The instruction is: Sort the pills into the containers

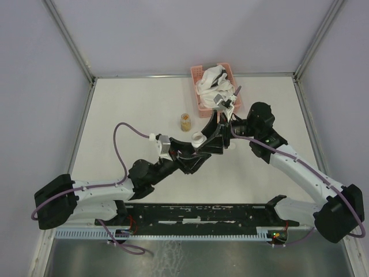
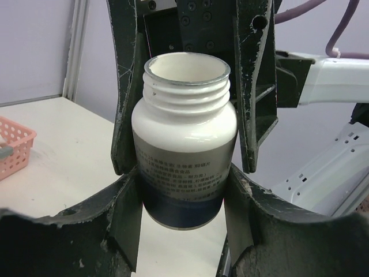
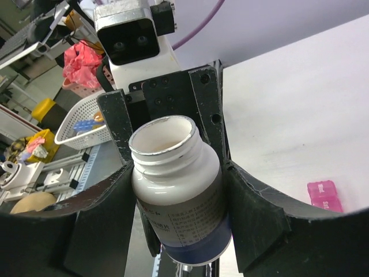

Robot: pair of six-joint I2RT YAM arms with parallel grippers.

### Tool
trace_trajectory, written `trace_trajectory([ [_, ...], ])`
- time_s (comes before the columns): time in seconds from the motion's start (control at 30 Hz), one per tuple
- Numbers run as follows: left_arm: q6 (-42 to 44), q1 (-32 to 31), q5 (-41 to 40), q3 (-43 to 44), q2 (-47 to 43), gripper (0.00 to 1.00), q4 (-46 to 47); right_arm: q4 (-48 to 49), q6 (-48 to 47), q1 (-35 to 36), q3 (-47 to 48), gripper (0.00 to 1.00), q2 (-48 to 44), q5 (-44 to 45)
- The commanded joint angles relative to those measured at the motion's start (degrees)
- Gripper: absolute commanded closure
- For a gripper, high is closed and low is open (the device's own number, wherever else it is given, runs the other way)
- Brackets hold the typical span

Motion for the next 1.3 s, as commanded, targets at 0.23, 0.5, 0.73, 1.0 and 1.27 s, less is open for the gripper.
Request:
trace_trajectory([
  [0.23,-1.85,-0.11,-0.72,0.23,-0.94,0.97,8.0,14.6,5.0,0.43,-2.77,0.34,0.03,2.09],
  [0.5,-3.09,-0.19,0.23,0.65,-0.79,0.97,8.71,14.63,2.69,1.02,-2.99,0.24,0.14,2.11],
  [0.73,-3.75,-0.15,0.98,1.45,-0.12,0.97,8.34,16.05,3.18,1.35,-2.85,0.3,0.08,2.34],
  [1.0,-4.34,-0.15,2.29,2.63,0.47,0.97,6.46,17.73,2.87,2.06,-2.94,0.7,0.19,0.83],
  [1.27,-3.71,-0.11,8.0,0.42,-5.67,0.53,-1.56,13.15,-0.34,1.94,-1.09,0.99,-0.52,-0.73],
])
